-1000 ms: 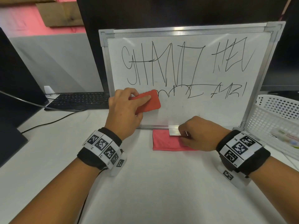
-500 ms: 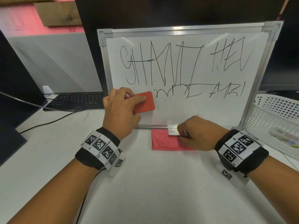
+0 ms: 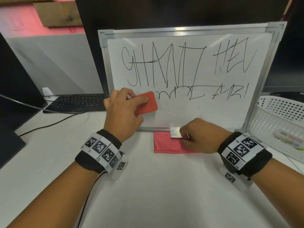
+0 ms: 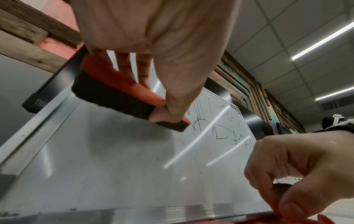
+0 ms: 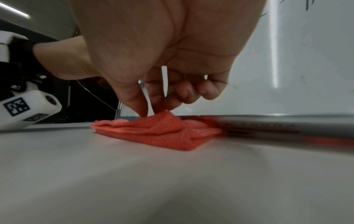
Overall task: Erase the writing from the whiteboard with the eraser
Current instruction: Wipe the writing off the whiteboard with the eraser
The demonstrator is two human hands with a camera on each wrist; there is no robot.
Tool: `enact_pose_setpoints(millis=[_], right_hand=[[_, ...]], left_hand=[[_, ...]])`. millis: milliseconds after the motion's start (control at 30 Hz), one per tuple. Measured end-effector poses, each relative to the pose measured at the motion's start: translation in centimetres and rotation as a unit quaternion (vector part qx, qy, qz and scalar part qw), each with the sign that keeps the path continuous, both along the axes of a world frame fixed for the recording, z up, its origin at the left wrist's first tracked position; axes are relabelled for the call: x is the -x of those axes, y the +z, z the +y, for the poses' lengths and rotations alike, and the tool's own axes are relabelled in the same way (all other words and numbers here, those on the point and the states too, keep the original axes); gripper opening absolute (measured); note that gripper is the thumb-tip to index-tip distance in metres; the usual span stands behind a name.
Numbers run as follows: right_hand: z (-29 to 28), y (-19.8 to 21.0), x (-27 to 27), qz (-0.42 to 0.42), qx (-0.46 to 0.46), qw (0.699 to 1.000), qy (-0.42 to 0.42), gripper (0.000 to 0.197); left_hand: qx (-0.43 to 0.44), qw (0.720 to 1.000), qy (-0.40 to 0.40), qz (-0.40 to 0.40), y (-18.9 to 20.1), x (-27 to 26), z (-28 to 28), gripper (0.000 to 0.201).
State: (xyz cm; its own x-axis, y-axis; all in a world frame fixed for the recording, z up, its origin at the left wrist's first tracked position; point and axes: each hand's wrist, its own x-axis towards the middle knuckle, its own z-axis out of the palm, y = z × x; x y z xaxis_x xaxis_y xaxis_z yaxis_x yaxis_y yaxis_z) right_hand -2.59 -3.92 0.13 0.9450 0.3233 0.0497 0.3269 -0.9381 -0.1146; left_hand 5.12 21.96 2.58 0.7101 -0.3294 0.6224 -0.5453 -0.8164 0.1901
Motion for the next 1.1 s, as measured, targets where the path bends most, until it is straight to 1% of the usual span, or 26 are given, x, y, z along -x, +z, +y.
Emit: enact_pose_setpoints(millis=[100, 233, 400, 567, 633, 767, 800, 900, 967, 1100], right_hand=[[-0.1, 0.0, -0.1, 0.000, -0.001, 1.000, 0.001, 0.023], [-0.1, -0.1, -0.1, 0.003, -0.004, 1.000, 0.002, 0.024], [-0.1, -0.1, -0.1, 0.001, -0.004, 1.000, 0.001, 0.025], [0.0, 0.0, 0.0, 0.002, -0.006, 1.000, 0.006, 0.024], [0.0, 0.0, 0.0, 0.000, -0.006, 1.000, 0.006, 0.024], [0.0, 0.0, 0.1, -0.003, -0.010, 1.000, 0.004, 0.023], [0.0, 0.0, 0.1, -0.003, -0.010, 1.000, 0.002, 0.023], [0.0, 0.0, 0.0, -0.003, -0.009, 1.000, 0.003, 0.023], [0.0, -0.1, -0.1, -0.008, -0.008, 1.000, 0.002, 0.023], [-0.1, -0.2, -0.2, -0.018, -0.002, 1.000, -0.002, 0.022]], left_hand=[[-0.023, 1.000, -0.012, 0.011, 0.0, 0.2, -0.4, 0.055], [0.001, 1.000, -0.020, 0.006, -0.3, 0.2, -0.8, 0.056], [0.009, 0.999, -0.031, -0.007, -0.1, 0.1, -1.9, 0.057], [-0.053, 0.996, -0.057, 0.037, -0.1, 0.3, -2.0, 0.057], [-0.037, 0.998, -0.053, 0.027, -0.1, 0.3, -2.0, 0.057], [0.022, 0.999, -0.022, -0.013, 0.3, -0.1, -1.5, 0.056], [0.020, 1.000, -0.020, -0.013, 0.3, -0.1, -1.4, 0.055], [-0.032, 0.999, -0.036, 0.024, 0.3, 0.0, -1.3, 0.057], [-0.048, 0.997, -0.043, 0.037, 0.1, 0.0, -1.3, 0.058], [0.001, 0.999, -0.036, 0.007, 0.0, -0.1, -1.3, 0.056]])
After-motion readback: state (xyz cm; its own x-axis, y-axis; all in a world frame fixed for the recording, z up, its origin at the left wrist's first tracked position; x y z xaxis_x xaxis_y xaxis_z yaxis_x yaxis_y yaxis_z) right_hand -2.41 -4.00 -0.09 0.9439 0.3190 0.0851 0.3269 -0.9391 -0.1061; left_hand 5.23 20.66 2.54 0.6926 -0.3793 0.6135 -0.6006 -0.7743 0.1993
